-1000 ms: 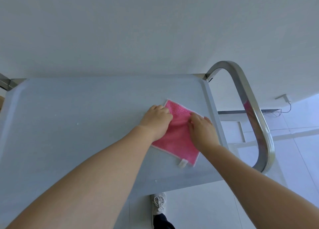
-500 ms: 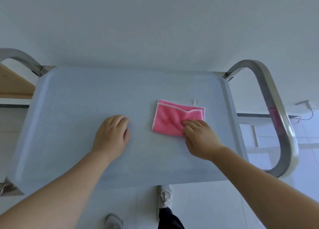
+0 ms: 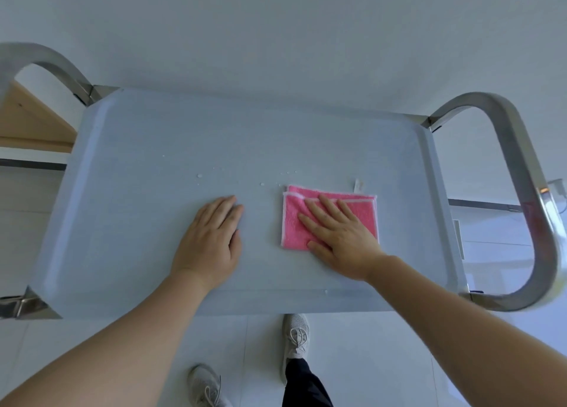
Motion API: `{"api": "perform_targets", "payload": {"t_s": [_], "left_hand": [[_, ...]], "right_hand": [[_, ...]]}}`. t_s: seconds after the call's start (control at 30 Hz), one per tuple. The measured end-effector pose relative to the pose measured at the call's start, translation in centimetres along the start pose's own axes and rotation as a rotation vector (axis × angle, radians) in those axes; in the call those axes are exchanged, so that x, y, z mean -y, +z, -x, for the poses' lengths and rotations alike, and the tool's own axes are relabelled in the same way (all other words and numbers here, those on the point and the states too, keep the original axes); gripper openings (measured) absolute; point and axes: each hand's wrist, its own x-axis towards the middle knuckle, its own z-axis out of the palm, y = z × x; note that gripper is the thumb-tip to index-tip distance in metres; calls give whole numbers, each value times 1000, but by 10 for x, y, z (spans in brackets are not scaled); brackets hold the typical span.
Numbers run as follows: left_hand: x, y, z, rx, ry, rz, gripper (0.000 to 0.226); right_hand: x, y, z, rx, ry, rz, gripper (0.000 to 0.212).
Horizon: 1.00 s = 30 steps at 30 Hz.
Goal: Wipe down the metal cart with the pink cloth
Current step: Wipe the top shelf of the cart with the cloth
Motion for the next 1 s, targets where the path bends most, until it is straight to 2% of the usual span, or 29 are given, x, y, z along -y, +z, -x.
{"api": "perform_targets", "payload": {"t_s": [0.17,0.37,0.5,0.63,1.0], "left_hand": [[2,-5,-1,19,-10,52,47],[13,-12,0,67,52,12,48],[12,-10,3,72,41,-12,52],[11,-10,5,81,-88,-90,56],[12,-4,3,76,-73,-123,57]], "right_hand": [[51,16,35,3,-128,49,53],[42,8,28,46,-190,52,52],[30,0,0,64,-142,60,52],[14,-7,-34,39,-85,58,53],[-51,-42,-155,-49,255,38,64]]}}
